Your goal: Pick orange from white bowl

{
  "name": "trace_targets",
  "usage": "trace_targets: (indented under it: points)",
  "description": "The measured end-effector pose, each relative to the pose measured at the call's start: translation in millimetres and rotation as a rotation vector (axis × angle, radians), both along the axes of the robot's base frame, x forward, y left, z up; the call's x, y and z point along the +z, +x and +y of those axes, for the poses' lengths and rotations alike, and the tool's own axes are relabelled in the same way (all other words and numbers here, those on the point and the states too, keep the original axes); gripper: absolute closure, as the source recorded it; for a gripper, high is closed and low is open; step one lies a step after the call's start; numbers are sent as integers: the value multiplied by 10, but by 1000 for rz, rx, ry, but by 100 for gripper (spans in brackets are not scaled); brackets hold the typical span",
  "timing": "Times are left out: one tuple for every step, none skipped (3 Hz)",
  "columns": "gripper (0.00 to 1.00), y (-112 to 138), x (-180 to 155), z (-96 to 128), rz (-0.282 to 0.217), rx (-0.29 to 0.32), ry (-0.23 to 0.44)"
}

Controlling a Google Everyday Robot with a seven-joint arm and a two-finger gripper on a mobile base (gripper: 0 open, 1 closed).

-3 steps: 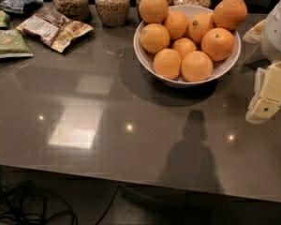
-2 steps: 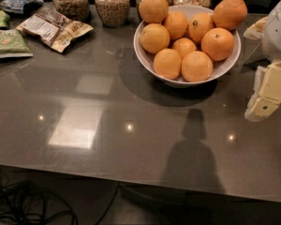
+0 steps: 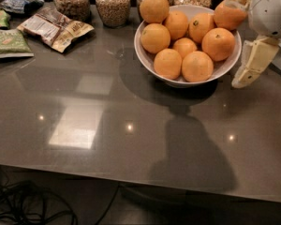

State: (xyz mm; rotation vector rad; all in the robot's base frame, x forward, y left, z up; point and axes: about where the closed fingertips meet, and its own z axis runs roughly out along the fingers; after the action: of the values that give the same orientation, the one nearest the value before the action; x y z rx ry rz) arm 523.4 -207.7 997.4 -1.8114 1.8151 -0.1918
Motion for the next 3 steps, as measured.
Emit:
trace_targets:
  points:
    - [0, 474, 121, 52, -79, 133, -22]
    - [0, 506, 250, 46, -113, 144, -26]
    - [0, 505, 243, 49, -112, 144, -26]
